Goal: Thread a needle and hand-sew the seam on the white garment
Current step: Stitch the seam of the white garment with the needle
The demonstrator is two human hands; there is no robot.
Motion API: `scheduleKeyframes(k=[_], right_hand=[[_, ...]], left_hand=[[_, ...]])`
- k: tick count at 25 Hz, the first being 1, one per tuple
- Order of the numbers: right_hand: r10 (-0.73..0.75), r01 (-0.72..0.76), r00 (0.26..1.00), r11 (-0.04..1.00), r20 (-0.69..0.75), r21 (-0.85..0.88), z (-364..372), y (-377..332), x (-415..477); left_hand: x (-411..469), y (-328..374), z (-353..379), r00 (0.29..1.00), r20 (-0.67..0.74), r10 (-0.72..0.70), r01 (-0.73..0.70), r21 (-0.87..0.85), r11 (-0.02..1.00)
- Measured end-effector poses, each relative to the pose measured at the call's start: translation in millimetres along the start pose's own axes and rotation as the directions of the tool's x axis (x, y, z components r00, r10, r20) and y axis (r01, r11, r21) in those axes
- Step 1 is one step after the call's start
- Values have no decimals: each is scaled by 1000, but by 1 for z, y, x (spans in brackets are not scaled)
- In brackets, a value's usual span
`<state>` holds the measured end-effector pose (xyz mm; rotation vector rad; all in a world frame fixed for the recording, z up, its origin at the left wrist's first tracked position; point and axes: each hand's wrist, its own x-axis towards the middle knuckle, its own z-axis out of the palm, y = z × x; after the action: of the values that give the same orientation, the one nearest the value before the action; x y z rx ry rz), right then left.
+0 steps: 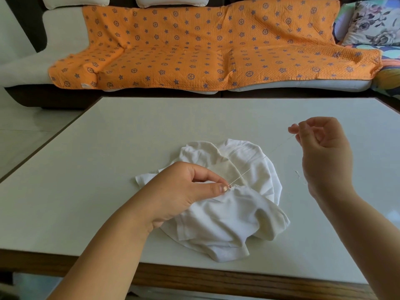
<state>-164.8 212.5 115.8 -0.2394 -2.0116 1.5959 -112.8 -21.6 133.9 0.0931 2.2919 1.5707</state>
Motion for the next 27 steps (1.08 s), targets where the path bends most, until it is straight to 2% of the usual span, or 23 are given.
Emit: scheduleKeyframes(k=[2,5,9,11,13,18,22,27], right_hand=[[-18,19,999,1000,40,-23,2,-3,-4],[-53,64,971,997,235,-37,9,-13,-26],[-130,211,816,974,563,-82,16,-24,-71],[-125,239,758,966,641,-95,16,-26,-79],[-136,248,761,965,635,-90,16,-26,-78],[-127,195,804,979,581,-56,16,-28,-74],[-15,67,781,996,624,-60,10,-29,-69],[63,45,739,989,670,-142,5,-32,-67]], left_hand=[[0,0,-1,1000,4,-4,4,-6,1000],[0,0,0,1000,-4,5,-5,-19,1000],[2,0,1,999,-7,39,-40,-51,998],[2,1,2,999,1,44,-44,-105,994],[1,2,-1,999,-8,34,-35,-115,993],[2,-1,-6,997,-70,29,-30,-9,1000],[2,-1,-7,993,-97,63,-68,-42,997],[2,0,-7,992,-105,76,-81,-48,996]])
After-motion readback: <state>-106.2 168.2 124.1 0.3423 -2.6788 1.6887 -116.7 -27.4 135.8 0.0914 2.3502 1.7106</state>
